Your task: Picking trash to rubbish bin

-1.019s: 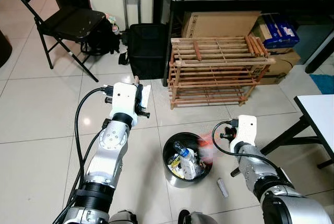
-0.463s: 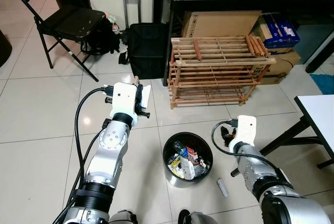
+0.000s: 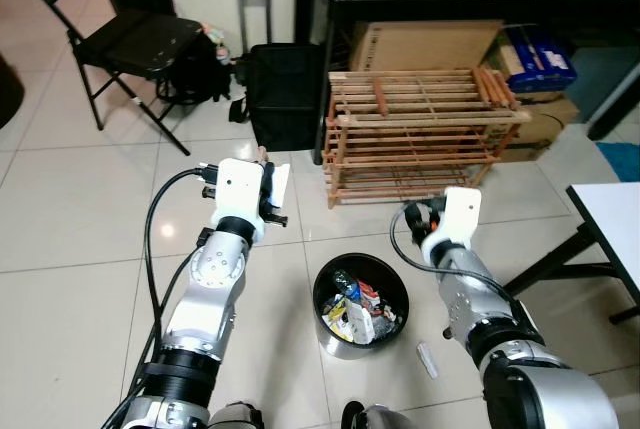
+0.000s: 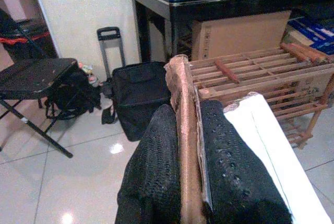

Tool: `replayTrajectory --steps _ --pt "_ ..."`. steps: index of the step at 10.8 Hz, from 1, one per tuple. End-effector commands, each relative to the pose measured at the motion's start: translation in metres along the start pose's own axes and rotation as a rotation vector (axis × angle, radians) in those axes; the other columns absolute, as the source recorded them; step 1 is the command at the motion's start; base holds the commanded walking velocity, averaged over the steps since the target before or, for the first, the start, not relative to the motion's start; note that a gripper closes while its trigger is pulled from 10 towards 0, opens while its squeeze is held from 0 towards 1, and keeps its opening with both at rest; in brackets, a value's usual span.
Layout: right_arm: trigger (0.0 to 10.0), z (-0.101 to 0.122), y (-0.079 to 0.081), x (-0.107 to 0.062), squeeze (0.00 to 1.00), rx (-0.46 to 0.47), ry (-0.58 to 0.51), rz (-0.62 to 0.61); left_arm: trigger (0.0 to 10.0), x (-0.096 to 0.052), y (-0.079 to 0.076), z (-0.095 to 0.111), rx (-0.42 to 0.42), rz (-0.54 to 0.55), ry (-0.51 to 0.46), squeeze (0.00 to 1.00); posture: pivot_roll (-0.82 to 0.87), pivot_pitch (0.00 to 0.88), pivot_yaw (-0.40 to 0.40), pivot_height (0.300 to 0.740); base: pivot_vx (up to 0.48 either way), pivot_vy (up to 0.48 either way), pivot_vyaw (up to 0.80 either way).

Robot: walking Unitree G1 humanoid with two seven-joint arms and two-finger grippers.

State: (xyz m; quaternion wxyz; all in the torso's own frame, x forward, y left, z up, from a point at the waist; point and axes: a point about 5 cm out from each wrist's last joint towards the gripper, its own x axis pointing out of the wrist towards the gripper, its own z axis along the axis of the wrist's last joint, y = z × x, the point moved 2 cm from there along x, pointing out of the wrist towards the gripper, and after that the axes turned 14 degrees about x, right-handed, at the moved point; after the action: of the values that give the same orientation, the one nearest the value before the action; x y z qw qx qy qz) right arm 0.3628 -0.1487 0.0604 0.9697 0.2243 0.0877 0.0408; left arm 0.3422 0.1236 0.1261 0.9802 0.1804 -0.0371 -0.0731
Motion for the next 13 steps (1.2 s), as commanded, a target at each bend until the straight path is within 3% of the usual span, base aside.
replayTrajectory --steps 1,5,11,13 --pt "10.0 0.01 0.005 0.001 0.0 0.007 -0.056 0.039 10.0 0.0 -0.003 -0.001 0.008 -0.004 0.004 0.0 0.02 0.124 -0.063 0.74 0.0 0.0 0.0" --pt "10.0 0.032 0.037 -0.01 0.0 0.023 -0.214 0.176 10.0 -0.003 0.001 0.0 -0.001 0.037 -0.025 0.0 0.02 0.11 -0.061 0.74 0.0 0.0 0.0" --pt "10.0 0.031 0.039 -0.018 0.0 0.054 -0.198 0.162 10.0 0.0 0.001 0.009 -0.023 0.05 -0.08 0.0 0.02 0.067 -0.056 0.74 0.0 0.0 0.0" --pt "10.0 0.033 0.039 -0.018 0.0 0.055 -0.199 0.157 10.0 0.001 0.001 0.009 0.006 0.047 -0.076 0.0 0.02 0.065 -0.055 0.74 0.0 0.0 0.0"
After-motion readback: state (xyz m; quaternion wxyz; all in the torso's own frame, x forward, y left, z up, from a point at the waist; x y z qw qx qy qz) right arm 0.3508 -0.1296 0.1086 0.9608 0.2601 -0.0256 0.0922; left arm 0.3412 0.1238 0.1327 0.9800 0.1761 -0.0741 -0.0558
